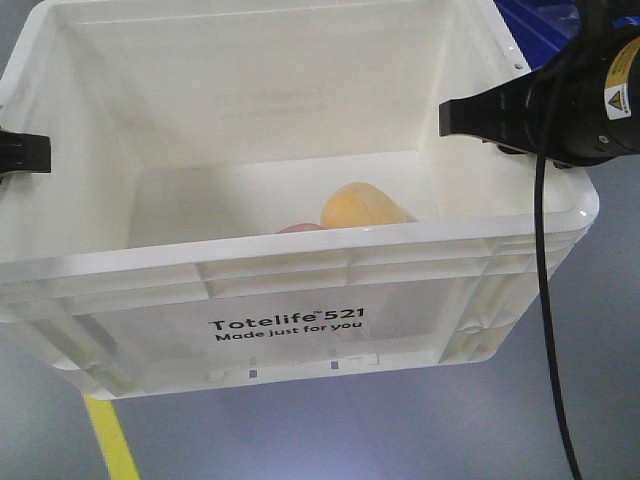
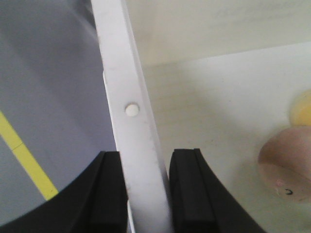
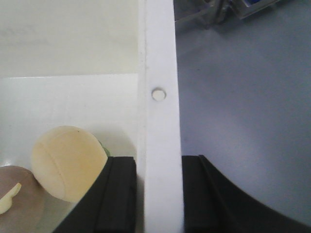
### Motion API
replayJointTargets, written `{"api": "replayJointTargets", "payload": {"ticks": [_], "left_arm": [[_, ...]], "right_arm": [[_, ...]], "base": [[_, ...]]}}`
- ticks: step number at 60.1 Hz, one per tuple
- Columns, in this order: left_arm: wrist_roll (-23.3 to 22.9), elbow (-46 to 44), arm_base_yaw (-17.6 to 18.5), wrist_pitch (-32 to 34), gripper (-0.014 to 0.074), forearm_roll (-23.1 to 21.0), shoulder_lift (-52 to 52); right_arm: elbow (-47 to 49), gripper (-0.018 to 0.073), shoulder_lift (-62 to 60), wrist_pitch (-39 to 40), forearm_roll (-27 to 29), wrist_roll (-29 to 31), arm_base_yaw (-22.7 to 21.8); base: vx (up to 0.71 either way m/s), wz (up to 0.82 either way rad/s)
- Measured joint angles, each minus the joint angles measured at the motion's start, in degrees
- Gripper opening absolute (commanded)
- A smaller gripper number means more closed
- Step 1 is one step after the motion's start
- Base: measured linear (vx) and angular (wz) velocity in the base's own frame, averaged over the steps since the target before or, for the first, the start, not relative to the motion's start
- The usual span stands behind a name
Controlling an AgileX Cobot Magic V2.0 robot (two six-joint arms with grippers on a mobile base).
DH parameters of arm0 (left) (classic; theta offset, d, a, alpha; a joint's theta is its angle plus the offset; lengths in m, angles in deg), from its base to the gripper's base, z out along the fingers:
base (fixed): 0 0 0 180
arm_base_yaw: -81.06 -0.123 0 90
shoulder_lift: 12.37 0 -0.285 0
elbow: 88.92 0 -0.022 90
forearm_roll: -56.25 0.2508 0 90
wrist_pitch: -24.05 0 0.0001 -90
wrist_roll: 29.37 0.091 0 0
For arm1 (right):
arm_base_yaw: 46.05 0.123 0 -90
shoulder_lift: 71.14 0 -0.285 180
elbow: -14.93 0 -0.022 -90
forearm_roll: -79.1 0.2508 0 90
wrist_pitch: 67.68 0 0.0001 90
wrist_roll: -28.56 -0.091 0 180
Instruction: Place moving items into box and shelve
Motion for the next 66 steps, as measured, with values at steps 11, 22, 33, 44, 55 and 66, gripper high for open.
{"api": "replayJointTargets", "payload": {"ticks": [11, 22, 33, 44, 55, 66], "left_arm": [[0.00, 0.00, 0.00, 0.00, 0.0104, 0.00, 0.00], [0.00, 0.00, 0.00, 0.00, 0.0104, 0.00, 0.00], [0.00, 0.00, 0.00, 0.05, 0.0104, 0.00, 0.00], [0.00, 0.00, 0.00, 0.05, 0.0104, -0.05, 0.00], [0.00, 0.00, 0.00, 0.05, 0.0104, -0.05, 0.00], [0.00, 0.00, 0.00, 0.05, 0.0104, -0.05, 0.00]], "right_arm": [[0.00, 0.0071, 0.00, 0.00, 0.00, 0.00, 0.00], [0.00, 0.0071, 0.00, 0.00, 0.00, 0.00, 0.00], [0.00, 0.0071, 0.00, 0.00, 0.00, 0.00, 0.00], [0.00, 0.0071, 0.00, -0.06, 0.00, 0.00, 0.00], [0.00, 0.0071, 0.00, -0.06, 0.00, 0.00, 0.00], [0.00, 0.0071, 0.00, -0.06, 0.00, 0.00, 0.00]], "base": [[0.26, -0.73], [0.25, -0.75], [0.24, -0.73], [0.23, -0.68], [0.22, -0.66], [0.22, -0.66]]}}
